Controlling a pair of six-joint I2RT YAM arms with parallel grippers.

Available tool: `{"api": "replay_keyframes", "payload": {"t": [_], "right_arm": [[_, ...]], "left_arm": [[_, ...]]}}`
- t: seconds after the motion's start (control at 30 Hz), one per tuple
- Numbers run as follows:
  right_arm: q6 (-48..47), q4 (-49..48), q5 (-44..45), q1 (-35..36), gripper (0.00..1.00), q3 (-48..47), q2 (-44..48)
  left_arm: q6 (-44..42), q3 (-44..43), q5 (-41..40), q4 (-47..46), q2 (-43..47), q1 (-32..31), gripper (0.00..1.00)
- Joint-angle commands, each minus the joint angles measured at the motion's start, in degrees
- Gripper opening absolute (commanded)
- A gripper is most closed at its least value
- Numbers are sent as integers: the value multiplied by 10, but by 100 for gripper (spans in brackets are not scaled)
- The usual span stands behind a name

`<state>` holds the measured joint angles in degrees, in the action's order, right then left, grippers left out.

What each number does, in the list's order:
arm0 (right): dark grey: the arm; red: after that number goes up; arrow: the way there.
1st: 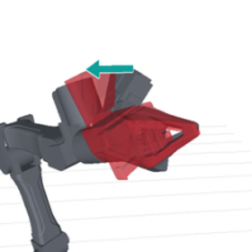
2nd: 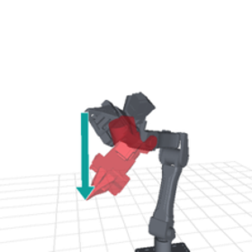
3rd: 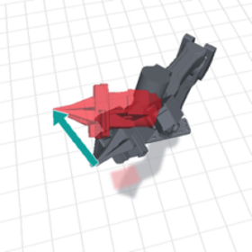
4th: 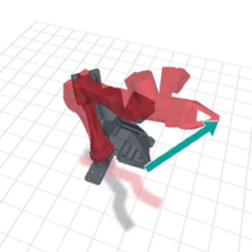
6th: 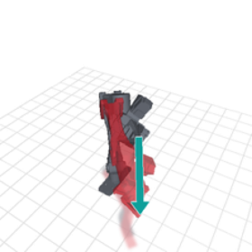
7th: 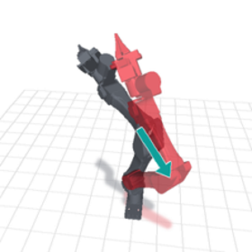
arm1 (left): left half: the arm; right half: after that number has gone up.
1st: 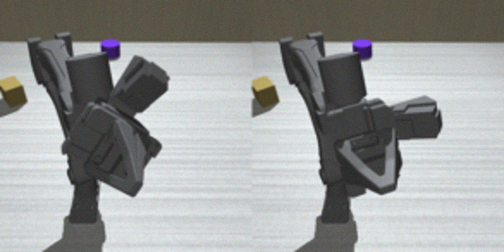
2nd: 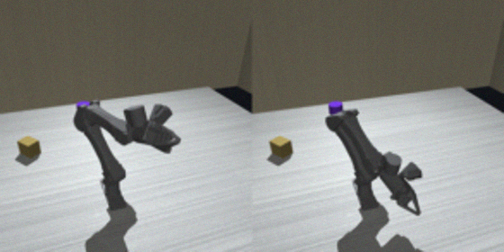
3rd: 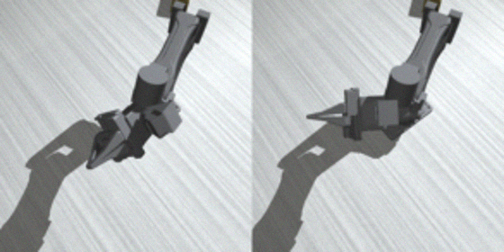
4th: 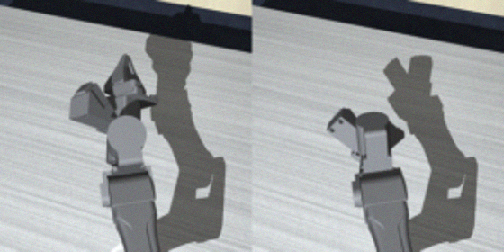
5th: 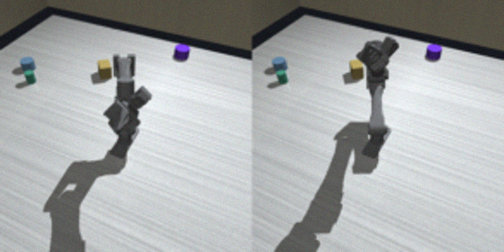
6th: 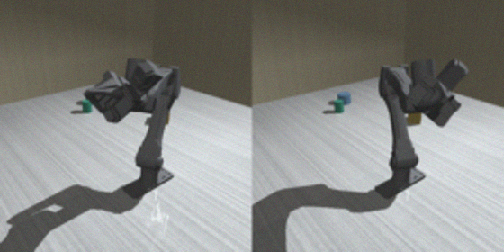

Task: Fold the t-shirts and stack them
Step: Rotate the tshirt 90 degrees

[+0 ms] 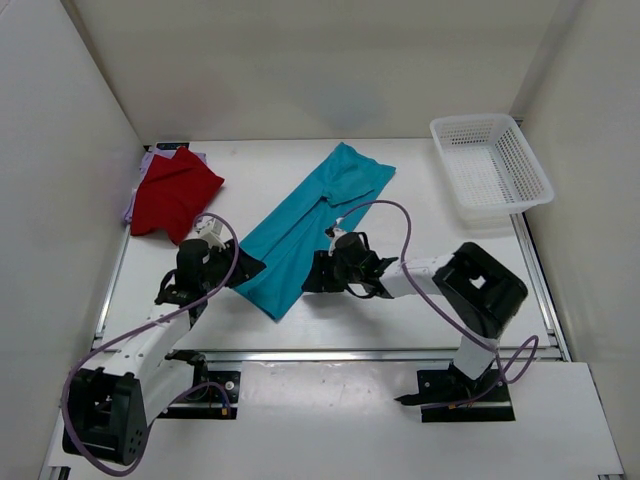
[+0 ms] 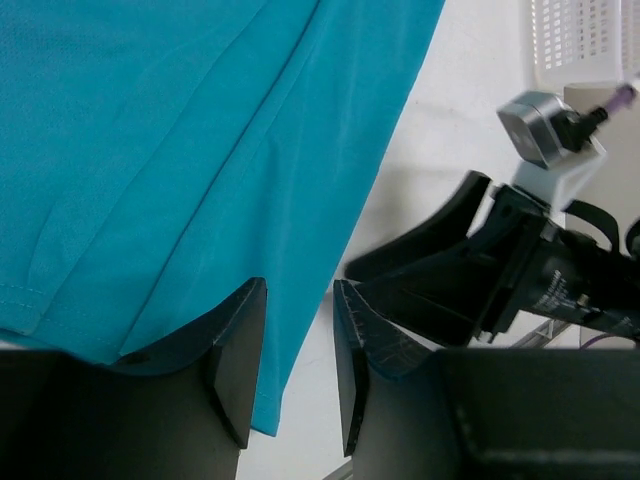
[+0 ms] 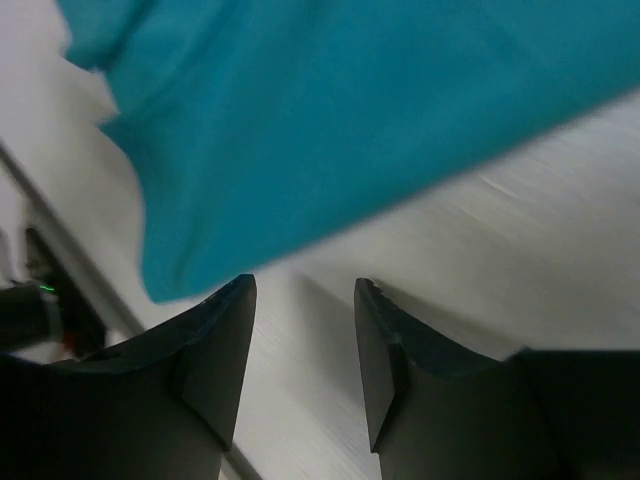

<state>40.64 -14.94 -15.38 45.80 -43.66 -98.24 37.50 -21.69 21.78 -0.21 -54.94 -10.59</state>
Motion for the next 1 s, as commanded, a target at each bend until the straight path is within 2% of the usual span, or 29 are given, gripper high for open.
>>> {"api": "replay_keyframes", "payload": {"t": [0.0, 0.1, 0.17, 0.23, 0.27, 0.3, 0.47, 0.63, 0.67, 0.73, 0.8, 0.87, 0.97], "right_arm": [[51, -77, -20, 5, 42, -34, -62], [78, -119, -61, -4, 34, -35, -106], [77, -100, -70, -2, 30, -57, -124], [70, -93, -71, -5, 16, -58, -129], [72, -94, -67, -11, 5, -50, -123], [64, -91, -65, -18, 1, -38, -108], [16, -63, -65, -83, 0, 63, -7], [-53, -11, -181, -225, 0, 161, 105], [-77, 19, -199, -252, 4, 173, 114], [-101, 62, -184, -272, 28, 187, 161], [-101, 84, -156, -275, 40, 203, 216], [-97, 118, -122, -276, 45, 213, 280], [-80, 160, -108, -273, 43, 254, 349]], "left_arm": [[-2, 0, -17, -1, 17, -6, 44], [-6, -6, -13, 1, 4, -6, 46], [-6, -8, -17, -1, 1, -5, 46], [-7, -12, -22, -1, -1, -13, 45], [-9, -12, -25, -1, -3, -11, 46], [-9, -13, -26, -1, -4, -16, 45], [-12, -21, -30, -1, -27, -37, 45], [-14, -33, -38, -7, -58, -96, 46], [-23, -31, -50, 2, -65, -115, 47], [-37, -31, -71, 34, -75, -146, 48], [-49, -13, -81, 45, -76, -149, 50], [-60, -8, -92, 63, -76, -145, 53], [-67, -2, -101, 66, -85, -160, 59]]}}
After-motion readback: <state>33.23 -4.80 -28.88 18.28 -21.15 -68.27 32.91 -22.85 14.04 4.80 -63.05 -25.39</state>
